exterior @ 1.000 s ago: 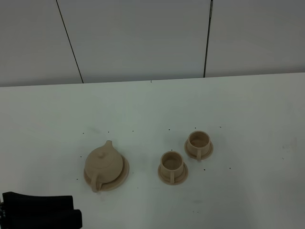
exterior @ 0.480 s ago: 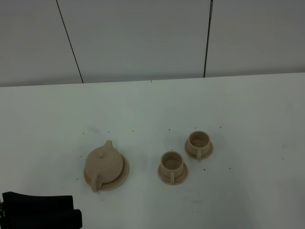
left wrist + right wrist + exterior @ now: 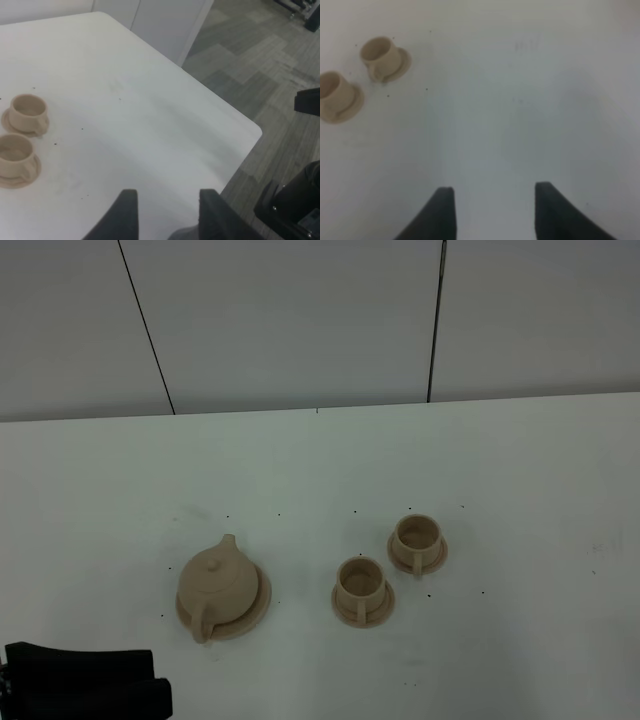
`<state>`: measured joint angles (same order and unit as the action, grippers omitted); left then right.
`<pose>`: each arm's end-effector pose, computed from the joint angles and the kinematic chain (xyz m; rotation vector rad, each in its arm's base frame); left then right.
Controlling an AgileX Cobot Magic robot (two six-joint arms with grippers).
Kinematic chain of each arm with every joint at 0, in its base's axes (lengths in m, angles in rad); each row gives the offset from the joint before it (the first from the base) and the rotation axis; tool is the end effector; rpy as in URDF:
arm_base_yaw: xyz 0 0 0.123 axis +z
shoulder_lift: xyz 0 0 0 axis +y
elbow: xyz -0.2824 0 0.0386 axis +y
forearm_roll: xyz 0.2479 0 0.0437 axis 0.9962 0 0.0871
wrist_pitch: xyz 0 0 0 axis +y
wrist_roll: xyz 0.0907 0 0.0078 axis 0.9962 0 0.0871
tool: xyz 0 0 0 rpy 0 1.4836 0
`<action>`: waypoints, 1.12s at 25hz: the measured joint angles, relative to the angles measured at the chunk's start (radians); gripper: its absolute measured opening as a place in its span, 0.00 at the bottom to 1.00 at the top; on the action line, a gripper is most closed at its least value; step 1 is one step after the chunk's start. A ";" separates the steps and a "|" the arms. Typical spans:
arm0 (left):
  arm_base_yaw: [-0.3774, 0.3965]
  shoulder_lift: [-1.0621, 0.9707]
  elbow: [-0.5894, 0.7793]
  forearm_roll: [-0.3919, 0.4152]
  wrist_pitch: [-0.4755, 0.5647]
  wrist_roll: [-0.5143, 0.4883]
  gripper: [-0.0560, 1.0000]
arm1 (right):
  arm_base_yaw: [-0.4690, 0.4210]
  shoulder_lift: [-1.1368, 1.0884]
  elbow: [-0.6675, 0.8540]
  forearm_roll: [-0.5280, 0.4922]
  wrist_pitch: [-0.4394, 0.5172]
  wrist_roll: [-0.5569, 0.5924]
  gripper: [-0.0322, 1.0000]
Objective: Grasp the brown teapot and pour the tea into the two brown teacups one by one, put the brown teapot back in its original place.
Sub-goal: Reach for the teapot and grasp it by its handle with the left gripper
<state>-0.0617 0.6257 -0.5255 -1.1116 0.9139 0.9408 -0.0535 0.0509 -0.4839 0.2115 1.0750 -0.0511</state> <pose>0.0956 -0.0707 0.3057 0.5800 1.9488 -0.8302 0.0039 0.0166 0.2731 -0.0006 2.1117 0.1947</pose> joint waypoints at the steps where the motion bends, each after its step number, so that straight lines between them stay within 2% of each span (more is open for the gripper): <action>1: 0.000 0.000 0.000 0.000 -0.004 -0.011 0.39 | 0.000 0.000 0.000 0.001 0.001 0.000 0.38; 11: 0.000 0.028 0.000 0.033 -0.120 -0.155 0.39 | 0.000 0.000 0.000 0.007 -0.002 0.000 0.38; 17: 0.000 0.221 -0.024 0.099 -0.128 -0.207 0.39 | 0.000 0.000 0.000 0.007 -0.002 0.000 0.38; 23: 0.000 0.414 -0.165 0.131 -0.082 -0.238 0.37 | 0.000 0.000 0.000 0.007 -0.002 0.000 0.38; 28: 0.000 0.519 -0.283 0.162 0.024 -0.238 0.36 | 0.000 0.000 0.000 0.007 -0.002 0.000 0.38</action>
<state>-0.0617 1.1446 -0.8083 -0.9492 0.9383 0.7024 -0.0535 0.0509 -0.4839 0.2190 1.0735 -0.0511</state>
